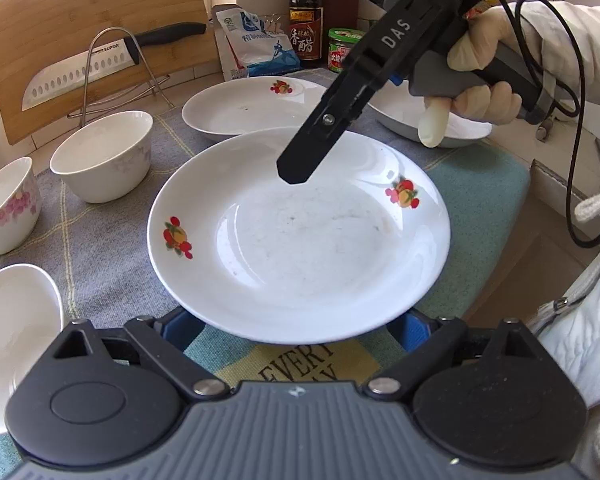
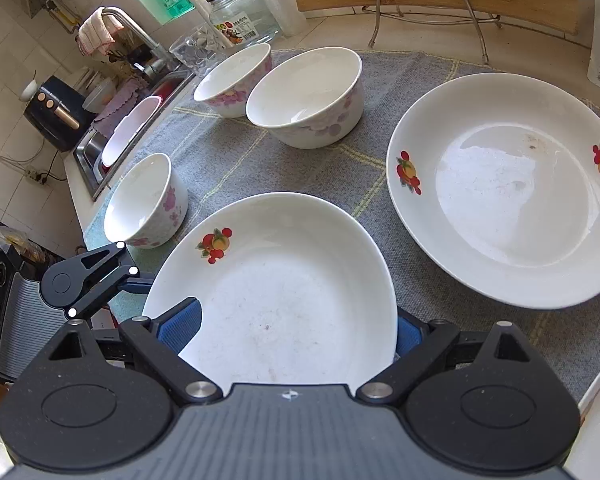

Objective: Organize plates and bowls
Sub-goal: 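Lift the floral plate with the right tool toward another plate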

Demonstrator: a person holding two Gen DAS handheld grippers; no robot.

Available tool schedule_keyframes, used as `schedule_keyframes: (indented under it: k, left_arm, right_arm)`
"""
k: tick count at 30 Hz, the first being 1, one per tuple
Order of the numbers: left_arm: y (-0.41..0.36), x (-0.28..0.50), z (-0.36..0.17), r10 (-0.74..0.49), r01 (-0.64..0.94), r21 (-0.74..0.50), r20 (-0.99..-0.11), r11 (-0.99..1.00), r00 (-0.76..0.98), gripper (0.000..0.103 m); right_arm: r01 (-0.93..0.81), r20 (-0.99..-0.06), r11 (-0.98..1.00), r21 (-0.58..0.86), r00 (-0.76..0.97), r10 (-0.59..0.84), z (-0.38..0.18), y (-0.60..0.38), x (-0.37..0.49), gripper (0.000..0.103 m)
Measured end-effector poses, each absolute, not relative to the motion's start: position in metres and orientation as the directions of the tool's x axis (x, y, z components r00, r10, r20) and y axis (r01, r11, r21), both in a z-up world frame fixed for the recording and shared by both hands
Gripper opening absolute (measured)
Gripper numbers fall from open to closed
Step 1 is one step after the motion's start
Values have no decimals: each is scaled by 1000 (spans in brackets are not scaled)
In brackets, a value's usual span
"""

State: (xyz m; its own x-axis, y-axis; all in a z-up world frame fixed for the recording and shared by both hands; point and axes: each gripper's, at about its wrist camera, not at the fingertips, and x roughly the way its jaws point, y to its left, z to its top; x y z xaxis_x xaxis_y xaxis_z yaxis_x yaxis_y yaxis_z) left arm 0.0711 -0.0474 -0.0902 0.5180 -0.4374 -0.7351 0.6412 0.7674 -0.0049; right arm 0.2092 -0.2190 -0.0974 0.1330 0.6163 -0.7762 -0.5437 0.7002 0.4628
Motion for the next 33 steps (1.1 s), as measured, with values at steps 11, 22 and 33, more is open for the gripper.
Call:
schedule_keyframes:
  k: [11,22,33]
  left_arm:
    - [-77,76,-67,-458,694,33,-728,719,510,96]
    - [-123,93,-61,-510,754,48,-708,655,488,96]
    - [-180,117,-65,-577,818,44,-687,574,442,96]
  right_arm:
    - [-534,-768,711,457,167,619,-74,-260,199,98]
    - [-493,-766,757,428,246,594,-62,-321,193,98]
    - [-413,-782,822,393,320,535,-61,-392,184,98]
